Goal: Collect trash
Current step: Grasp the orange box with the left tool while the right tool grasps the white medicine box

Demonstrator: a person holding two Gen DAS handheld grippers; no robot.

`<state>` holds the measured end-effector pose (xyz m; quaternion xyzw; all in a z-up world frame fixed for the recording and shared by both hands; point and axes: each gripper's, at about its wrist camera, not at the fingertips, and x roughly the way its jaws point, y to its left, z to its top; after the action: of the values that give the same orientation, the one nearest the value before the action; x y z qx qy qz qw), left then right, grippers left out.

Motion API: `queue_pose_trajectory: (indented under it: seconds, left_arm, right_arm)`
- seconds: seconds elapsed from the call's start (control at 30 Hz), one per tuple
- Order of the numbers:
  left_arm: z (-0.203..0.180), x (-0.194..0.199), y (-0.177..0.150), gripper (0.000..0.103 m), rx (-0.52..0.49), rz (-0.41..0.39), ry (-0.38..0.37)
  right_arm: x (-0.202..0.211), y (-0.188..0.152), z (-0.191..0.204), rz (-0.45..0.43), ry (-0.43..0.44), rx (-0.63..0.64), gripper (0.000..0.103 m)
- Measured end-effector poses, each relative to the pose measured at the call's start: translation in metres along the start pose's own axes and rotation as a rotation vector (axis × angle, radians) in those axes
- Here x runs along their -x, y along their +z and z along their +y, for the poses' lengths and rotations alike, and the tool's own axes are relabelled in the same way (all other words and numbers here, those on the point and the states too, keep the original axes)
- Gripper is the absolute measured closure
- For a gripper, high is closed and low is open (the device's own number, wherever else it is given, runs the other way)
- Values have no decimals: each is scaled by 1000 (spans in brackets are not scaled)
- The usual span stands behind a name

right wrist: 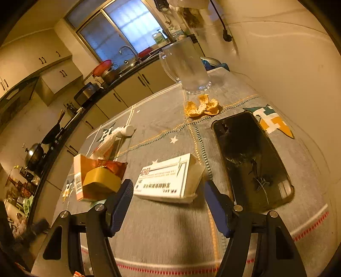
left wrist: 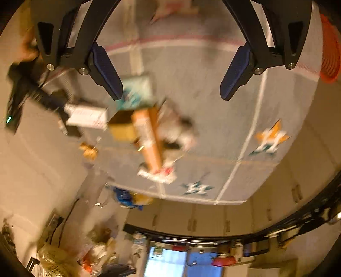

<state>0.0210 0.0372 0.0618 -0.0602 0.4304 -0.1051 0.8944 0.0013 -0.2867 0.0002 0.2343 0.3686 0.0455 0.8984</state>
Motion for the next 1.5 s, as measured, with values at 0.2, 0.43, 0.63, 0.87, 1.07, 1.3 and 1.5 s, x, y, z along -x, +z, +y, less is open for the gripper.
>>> queue_pose_trajectory:
  seconds: [0.2,0.43,0.63,0.87,1.07,1.3,1.5]
  left_arm:
    - [-33,-54,53,17,-88,49,40]
    - [-39,-101,66,41,-89,126,66]
    - [-34,-98,57,81,-89,151,37]
    - [-31,-88,45,79,-108,108,53]
    - [-28,-93,31,66,-123,137,43]
    - [-31,-93,25,66,-175,136,60]
    - [-28,-97,24,66,-169,154,44]
  right_arm:
    - [-15,8,2,12,-3,14,29]
    - [-31,16,6,32,-10,42,27]
    - [-42,8,18,88,7,113,38]
    - [-28,-8,33,132,63,151,83]
    - [-13,-21,43,128,44,226,42]
    - [-11,-18,76,118,-32,581,11]
    - [-42,-22,88,215,-100,868,8]
